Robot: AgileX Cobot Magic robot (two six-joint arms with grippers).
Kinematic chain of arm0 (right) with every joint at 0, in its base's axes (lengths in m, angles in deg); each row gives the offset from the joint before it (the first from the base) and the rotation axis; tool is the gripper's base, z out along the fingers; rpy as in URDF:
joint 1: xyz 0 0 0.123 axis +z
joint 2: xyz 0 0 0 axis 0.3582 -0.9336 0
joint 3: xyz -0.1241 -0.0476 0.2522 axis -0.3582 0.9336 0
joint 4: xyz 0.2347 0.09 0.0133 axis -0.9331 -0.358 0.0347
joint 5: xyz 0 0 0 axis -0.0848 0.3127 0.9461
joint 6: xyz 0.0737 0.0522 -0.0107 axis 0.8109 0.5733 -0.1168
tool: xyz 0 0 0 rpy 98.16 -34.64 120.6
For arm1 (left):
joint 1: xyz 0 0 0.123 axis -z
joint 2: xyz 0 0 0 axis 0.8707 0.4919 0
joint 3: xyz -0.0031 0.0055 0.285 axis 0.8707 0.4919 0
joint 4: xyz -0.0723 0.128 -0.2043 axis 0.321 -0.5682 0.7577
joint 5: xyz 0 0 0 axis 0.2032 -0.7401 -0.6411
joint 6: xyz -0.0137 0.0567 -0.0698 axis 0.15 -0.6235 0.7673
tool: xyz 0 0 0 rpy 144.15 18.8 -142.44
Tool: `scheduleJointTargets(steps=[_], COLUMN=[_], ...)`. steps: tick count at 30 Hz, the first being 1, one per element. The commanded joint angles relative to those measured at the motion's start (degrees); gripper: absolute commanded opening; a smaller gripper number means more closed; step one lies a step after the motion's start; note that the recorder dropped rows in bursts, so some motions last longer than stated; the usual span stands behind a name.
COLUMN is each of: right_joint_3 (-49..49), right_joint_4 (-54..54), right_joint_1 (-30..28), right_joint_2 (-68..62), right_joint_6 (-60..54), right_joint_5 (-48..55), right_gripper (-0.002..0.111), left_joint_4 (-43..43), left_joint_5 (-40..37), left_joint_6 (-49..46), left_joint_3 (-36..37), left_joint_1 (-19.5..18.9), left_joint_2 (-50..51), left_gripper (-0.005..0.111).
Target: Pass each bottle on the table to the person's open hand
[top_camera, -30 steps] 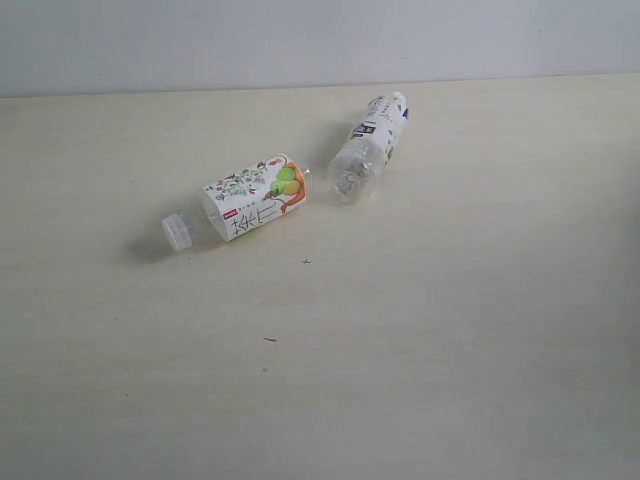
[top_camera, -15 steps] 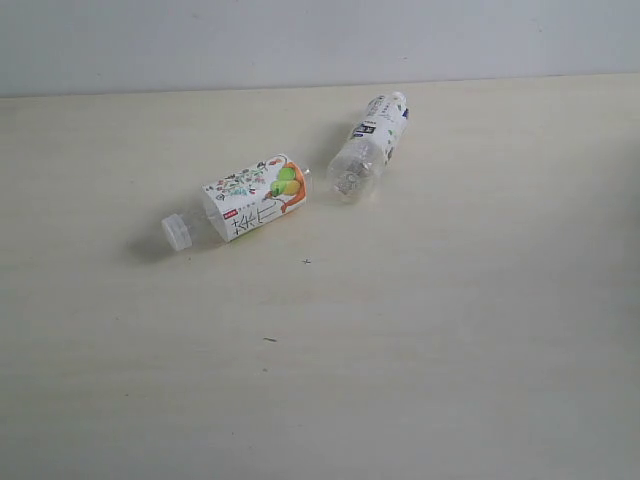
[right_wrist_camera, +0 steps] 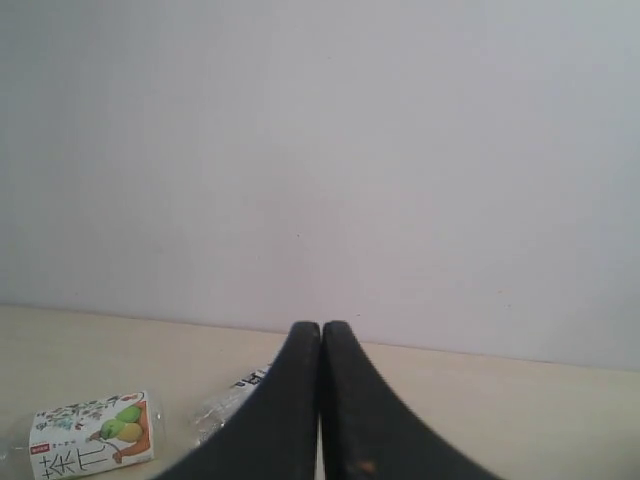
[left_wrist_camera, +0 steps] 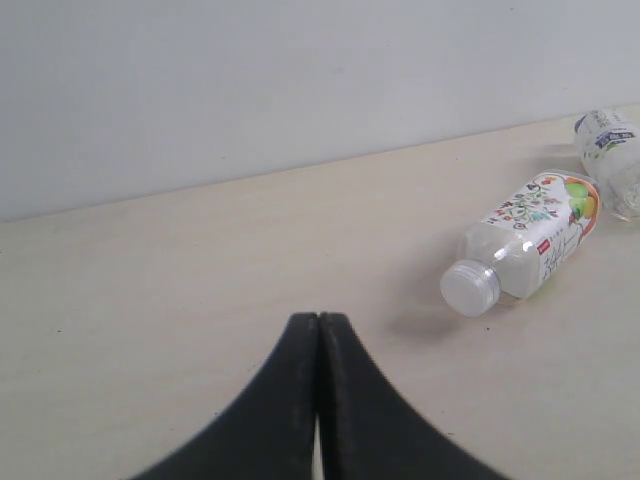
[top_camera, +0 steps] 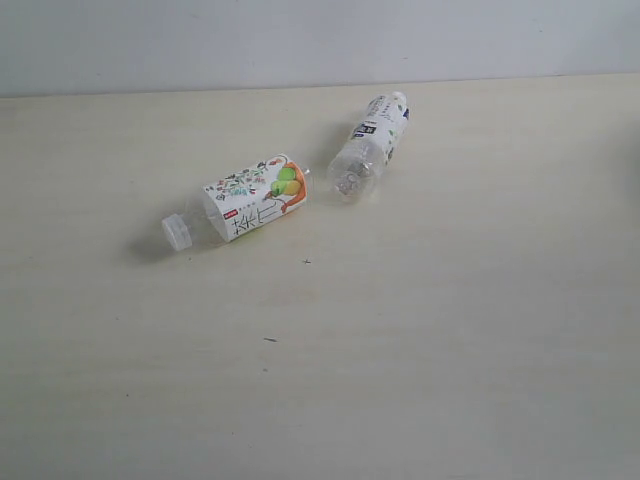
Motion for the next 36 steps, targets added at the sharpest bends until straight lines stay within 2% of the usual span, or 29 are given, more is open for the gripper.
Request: scheduleJointTargets(steps=[1, 17, 26, 31, 36], right_joint_3=[0.26, 0.26, 0.26, 0.26, 0.15], right_joint_4=[0.57, 0.56, 12.90, 13.04, 14.63], right_joint_1=[-0.22, -0.22, -0.22, -0.22, -0.22], right_joint_2=[2.06, 6.37, 6.37, 6.37, 6.11], right_joint_6=[0.01, 0.01, 1.68, 2.15, 8.16], right_joint_5=[-0.06, 0.76, -0.20, -0.24, 1.47], right_gripper=[0.000, 0.000, 0.000, 0.000, 0.000], left_joint_4=[0.32, 0.32, 0.32, 0.32, 0.32], left_joint_5=[0.29, 0.29, 0.29, 0.29, 0.29], left_joint_6=[0.10, 0.10, 0.10, 0.10, 0.10], left_joint_3=[0.04, 0.04, 0.04, 0.04, 0.04], left_joint_1=[0.37, -0.47, -0.47, -0.47, -0.47], left_joint_2=[-0.37, -0.37, -0.37, -0.37, -0.37], left_gripper=[0.001, 0.001, 0.001, 0.001, 0.001])
